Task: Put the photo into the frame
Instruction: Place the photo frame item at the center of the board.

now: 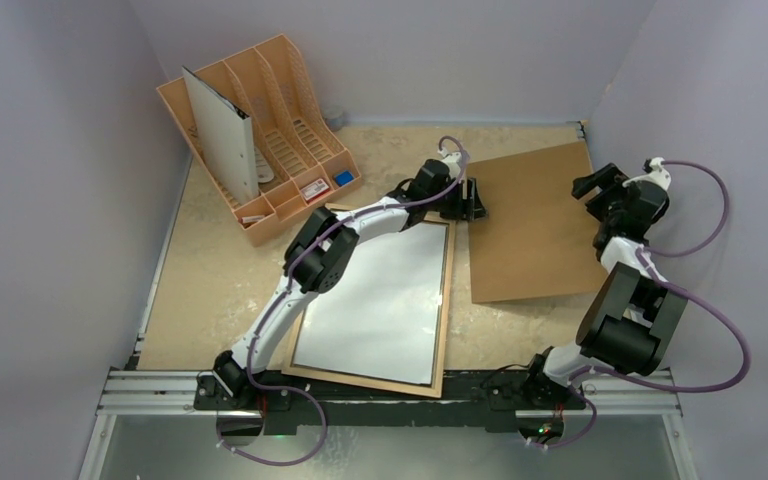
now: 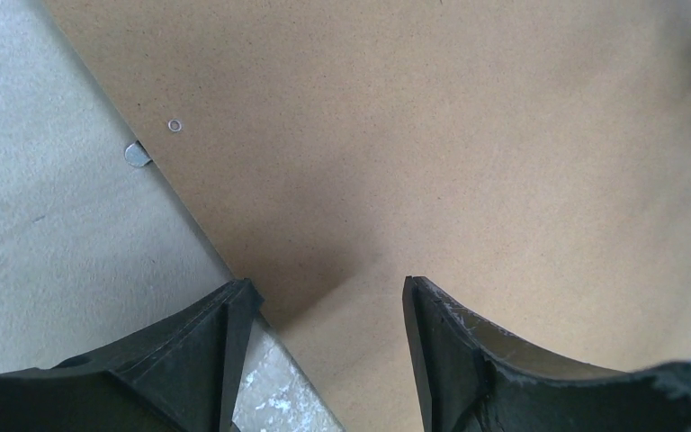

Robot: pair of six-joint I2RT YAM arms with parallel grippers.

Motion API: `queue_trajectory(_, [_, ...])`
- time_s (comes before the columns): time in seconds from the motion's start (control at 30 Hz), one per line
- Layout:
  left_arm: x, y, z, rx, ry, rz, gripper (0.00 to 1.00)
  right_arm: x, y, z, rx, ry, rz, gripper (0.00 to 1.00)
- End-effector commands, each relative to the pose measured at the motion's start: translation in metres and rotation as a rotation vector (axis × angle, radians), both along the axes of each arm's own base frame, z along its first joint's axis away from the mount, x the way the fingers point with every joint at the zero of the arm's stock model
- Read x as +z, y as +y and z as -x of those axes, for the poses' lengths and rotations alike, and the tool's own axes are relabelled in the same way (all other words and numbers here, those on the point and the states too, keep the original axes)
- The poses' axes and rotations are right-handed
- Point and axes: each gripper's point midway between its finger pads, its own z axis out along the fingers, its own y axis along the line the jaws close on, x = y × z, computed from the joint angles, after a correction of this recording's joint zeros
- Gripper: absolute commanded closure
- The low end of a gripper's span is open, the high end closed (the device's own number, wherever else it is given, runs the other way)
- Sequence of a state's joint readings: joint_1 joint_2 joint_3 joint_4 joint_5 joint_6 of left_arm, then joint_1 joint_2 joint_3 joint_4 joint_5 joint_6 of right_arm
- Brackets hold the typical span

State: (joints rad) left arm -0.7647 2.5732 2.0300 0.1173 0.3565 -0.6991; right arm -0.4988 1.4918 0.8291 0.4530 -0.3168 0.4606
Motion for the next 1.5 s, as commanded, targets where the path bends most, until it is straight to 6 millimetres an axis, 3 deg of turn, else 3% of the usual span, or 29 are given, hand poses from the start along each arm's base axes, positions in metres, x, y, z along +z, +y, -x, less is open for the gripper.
queue_trajectory(0.0, [0.096,-0.042,0.069,-0.218,-0.026,0.176,0.37,-0.025,0.05,0.011,0.127,0.069,-0.171,0.16])
queue_trajectory(0.5, [0.128,-0.037,0.076,-0.257,-0.097,0.197,0.38,-0.042,0.041,0.015,0.06,0.097,-0.189,0.16])
queue_trajectory(0.93, [0.147,-0.018,0.079,-0.195,-0.111,0.136,0.38,-0.072,0.051,0.014,0.12,0.14,-0.232,0.16])
queue_trajectory(1.1, [0.142,-0.002,0.082,-0.143,-0.083,0.093,0.38,-0.093,0.061,0.02,0.148,0.16,-0.281,0.17])
queue_trajectory(1.47, [0.108,0.064,0.102,0.071,0.029,-0.042,0.4,-0.131,0.1,0.045,0.194,0.221,-0.383,0.18])
